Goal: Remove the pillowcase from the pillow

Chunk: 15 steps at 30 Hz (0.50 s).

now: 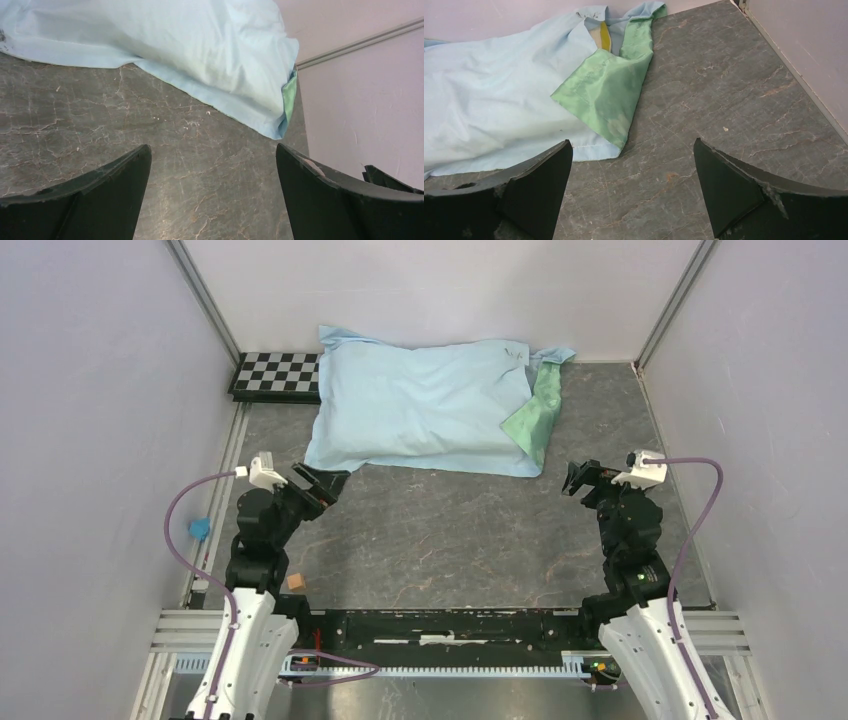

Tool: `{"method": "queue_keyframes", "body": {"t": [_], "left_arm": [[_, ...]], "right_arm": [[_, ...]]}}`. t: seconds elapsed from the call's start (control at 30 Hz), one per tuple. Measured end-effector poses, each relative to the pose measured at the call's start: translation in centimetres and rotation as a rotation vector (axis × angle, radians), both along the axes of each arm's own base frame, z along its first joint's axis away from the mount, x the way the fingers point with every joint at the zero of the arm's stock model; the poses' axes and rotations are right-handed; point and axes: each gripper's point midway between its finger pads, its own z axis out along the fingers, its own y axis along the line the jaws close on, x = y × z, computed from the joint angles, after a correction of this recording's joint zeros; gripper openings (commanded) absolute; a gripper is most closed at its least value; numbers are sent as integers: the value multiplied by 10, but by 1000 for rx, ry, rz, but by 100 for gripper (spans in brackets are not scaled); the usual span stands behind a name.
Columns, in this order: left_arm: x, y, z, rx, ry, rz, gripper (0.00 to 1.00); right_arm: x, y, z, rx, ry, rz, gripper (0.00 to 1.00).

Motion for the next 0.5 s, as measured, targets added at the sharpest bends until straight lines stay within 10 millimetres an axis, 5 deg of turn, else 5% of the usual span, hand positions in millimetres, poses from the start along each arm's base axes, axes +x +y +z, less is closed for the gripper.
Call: {"method": "queue_keyframes", "body": {"t": [0.27,0.5], "left_arm": [[-4,12,-3,21,9,68,100],[-1,24,-24,8,77,153,100]], "right_arm": [[0,0,-10,-2,16,2,98],[2,6,-15,-1,25,31,98]]}}
